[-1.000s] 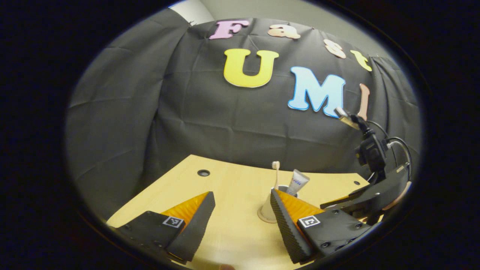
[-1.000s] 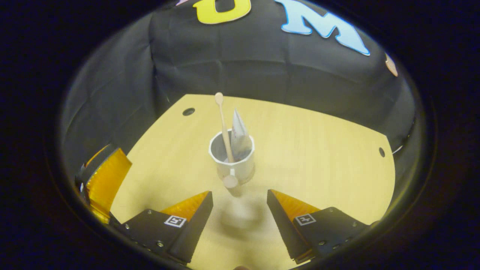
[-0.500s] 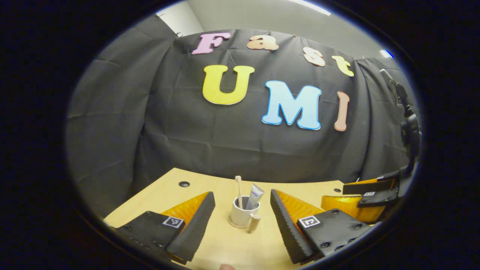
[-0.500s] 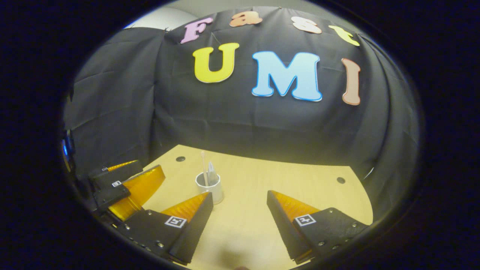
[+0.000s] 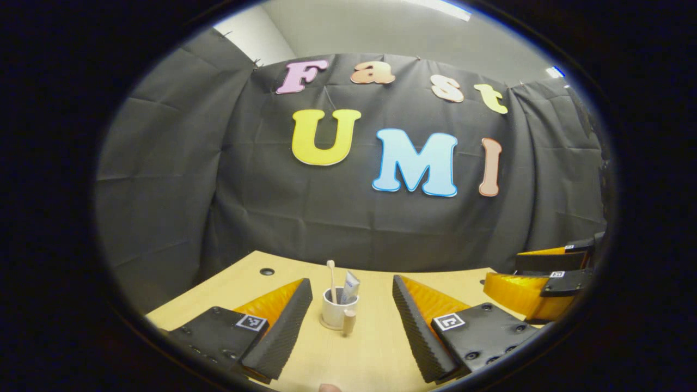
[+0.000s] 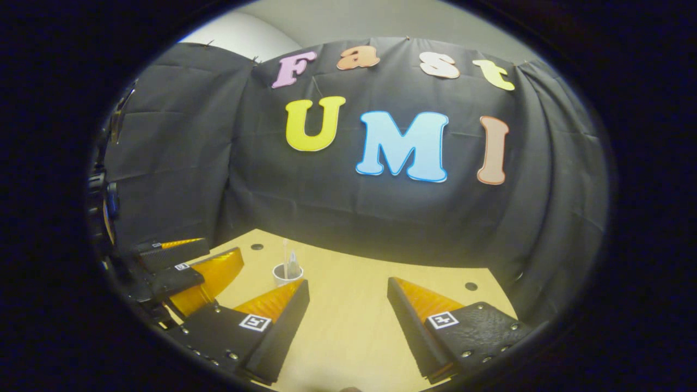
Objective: Put the toothbrush and toothpaste on the desktop into the cup, then pick up the cup and place it on the coaster on the desktop.
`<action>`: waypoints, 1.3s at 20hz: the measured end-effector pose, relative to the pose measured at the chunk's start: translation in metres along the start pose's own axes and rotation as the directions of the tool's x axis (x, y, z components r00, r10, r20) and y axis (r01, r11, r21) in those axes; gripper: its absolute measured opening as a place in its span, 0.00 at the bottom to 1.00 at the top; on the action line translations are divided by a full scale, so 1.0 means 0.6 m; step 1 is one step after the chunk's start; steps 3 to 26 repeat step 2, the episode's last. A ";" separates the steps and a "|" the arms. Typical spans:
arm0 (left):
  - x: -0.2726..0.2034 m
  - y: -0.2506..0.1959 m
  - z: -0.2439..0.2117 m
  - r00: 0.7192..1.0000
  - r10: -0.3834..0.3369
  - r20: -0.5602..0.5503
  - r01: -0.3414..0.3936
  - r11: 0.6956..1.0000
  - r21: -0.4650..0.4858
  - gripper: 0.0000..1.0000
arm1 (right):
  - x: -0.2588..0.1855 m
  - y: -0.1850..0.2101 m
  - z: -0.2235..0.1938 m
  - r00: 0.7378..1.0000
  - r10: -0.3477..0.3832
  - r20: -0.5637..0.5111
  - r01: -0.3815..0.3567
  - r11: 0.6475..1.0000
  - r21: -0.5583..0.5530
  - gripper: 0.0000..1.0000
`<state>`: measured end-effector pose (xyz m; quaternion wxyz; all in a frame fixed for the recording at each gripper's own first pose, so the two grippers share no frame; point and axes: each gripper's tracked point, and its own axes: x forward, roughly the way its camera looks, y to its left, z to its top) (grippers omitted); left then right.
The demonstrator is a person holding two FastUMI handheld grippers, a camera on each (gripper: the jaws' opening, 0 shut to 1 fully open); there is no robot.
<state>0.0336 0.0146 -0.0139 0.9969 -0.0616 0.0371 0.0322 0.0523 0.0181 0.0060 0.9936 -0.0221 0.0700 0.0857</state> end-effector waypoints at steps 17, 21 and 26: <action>-0.006 -0.013 0.006 1.000 0.000 0.011 0.000 1.000 0.012 0.95 | -0.006 -0.003 0.001 1.000 0.009 0.010 -0.009 1.000 -0.002 0.88; -0.006 -0.013 0.006 1.000 0.000 0.011 0.000 1.000 0.012 0.95 | -0.006 -0.003 0.001 1.000 0.009 0.010 -0.009 1.000 -0.002 0.88; -0.006 -0.013 0.006 1.000 0.000 0.011 0.000 1.000 0.012 0.95 | -0.006 -0.003 0.001 1.000 0.009 0.010 -0.009 1.000 -0.002 0.88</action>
